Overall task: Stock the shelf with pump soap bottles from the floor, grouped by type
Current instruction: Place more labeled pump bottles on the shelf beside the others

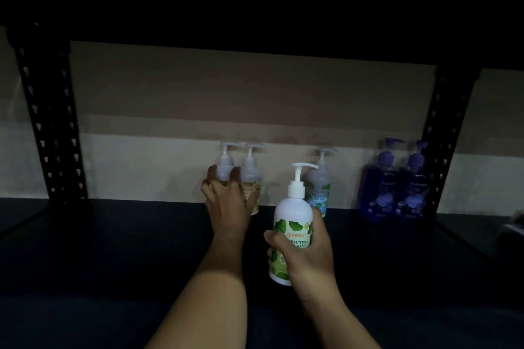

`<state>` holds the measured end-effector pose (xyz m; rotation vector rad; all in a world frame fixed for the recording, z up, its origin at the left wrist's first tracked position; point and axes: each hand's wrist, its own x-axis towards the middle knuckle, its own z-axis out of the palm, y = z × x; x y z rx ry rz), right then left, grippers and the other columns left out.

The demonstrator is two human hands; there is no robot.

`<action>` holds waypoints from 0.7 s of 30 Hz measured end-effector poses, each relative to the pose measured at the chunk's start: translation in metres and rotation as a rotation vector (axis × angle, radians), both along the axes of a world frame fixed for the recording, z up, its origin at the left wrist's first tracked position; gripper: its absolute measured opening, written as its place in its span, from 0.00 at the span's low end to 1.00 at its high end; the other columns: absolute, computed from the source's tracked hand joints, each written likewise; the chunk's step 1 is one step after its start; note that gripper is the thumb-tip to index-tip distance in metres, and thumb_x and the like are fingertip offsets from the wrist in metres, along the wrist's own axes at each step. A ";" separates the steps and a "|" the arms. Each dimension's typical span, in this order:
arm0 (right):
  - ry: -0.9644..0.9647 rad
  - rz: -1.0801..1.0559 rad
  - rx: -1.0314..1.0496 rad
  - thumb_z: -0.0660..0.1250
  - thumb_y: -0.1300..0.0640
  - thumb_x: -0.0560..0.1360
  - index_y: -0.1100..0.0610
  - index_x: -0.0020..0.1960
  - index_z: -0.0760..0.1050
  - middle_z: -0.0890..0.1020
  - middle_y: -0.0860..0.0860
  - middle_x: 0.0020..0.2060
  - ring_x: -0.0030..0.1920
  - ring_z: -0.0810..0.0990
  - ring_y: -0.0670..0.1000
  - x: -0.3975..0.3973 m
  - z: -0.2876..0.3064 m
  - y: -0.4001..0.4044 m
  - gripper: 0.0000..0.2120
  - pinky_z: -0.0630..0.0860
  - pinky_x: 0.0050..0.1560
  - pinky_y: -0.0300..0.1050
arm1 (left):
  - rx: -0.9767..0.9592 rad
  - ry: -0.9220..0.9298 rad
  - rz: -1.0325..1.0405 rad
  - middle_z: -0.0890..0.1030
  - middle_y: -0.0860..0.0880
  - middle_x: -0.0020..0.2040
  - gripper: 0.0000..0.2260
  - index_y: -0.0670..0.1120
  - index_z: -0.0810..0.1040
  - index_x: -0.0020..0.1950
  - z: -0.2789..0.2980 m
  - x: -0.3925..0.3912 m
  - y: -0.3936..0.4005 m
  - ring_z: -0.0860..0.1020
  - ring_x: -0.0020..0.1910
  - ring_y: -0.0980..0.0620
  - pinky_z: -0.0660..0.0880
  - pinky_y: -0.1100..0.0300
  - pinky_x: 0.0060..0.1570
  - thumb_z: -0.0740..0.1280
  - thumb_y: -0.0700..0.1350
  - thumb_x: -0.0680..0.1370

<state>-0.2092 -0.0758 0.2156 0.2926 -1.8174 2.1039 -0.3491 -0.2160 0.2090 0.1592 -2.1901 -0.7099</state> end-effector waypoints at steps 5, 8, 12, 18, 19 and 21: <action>0.007 -0.013 -0.003 0.78 0.56 0.60 0.42 0.49 0.78 0.84 0.57 0.41 0.43 0.84 0.64 -0.002 -0.002 0.001 0.21 0.84 0.44 0.63 | 0.006 0.002 -0.002 0.55 0.39 0.78 0.36 0.52 0.70 0.76 -0.003 -0.003 -0.002 0.59 0.71 0.36 0.73 0.39 0.64 0.78 0.58 0.71; 0.011 -0.028 0.006 0.80 0.59 0.64 0.41 0.49 0.78 0.84 0.57 0.41 0.43 0.84 0.65 -0.002 -0.003 0.002 0.21 0.84 0.45 0.64 | 0.058 -0.025 -0.046 0.50 0.38 0.81 0.43 0.55 0.62 0.81 -0.003 0.002 -0.005 0.55 0.75 0.37 0.69 0.39 0.68 0.79 0.59 0.70; 0.001 -0.043 0.002 0.79 0.64 0.68 0.39 0.50 0.78 0.85 0.55 0.42 0.45 0.85 0.63 0.000 -0.002 0.002 0.22 0.84 0.47 0.65 | 0.152 -0.079 -0.102 0.50 0.40 0.80 0.48 0.55 0.54 0.82 -0.003 0.022 -0.015 0.54 0.77 0.38 0.67 0.39 0.69 0.80 0.55 0.70; 0.059 -0.011 0.096 0.77 0.58 0.73 0.39 0.59 0.73 0.85 0.45 0.48 0.49 0.85 0.48 0.010 0.003 0.000 0.22 0.81 0.51 0.47 | 0.151 -0.301 -0.370 0.67 0.47 0.70 0.32 0.58 0.57 0.78 -0.012 0.072 -0.075 0.66 0.73 0.44 0.66 0.48 0.72 0.71 0.43 0.80; 0.067 0.014 0.130 0.76 0.58 0.74 0.39 0.60 0.72 0.85 0.43 0.49 0.49 0.85 0.45 0.012 0.005 -0.001 0.22 0.79 0.51 0.44 | 0.129 -0.351 -0.431 0.69 0.50 0.67 0.30 0.59 0.58 0.77 -0.011 0.084 -0.087 0.67 0.72 0.47 0.66 0.52 0.71 0.70 0.43 0.81; 0.063 0.071 0.216 0.76 0.54 0.76 0.37 0.62 0.69 0.84 0.43 0.51 0.51 0.83 0.41 0.017 0.008 -0.003 0.23 0.77 0.53 0.42 | 0.044 -0.464 -0.513 0.71 0.54 0.66 0.28 0.63 0.61 0.77 -0.009 0.108 -0.110 0.69 0.71 0.52 0.66 0.58 0.70 0.68 0.45 0.83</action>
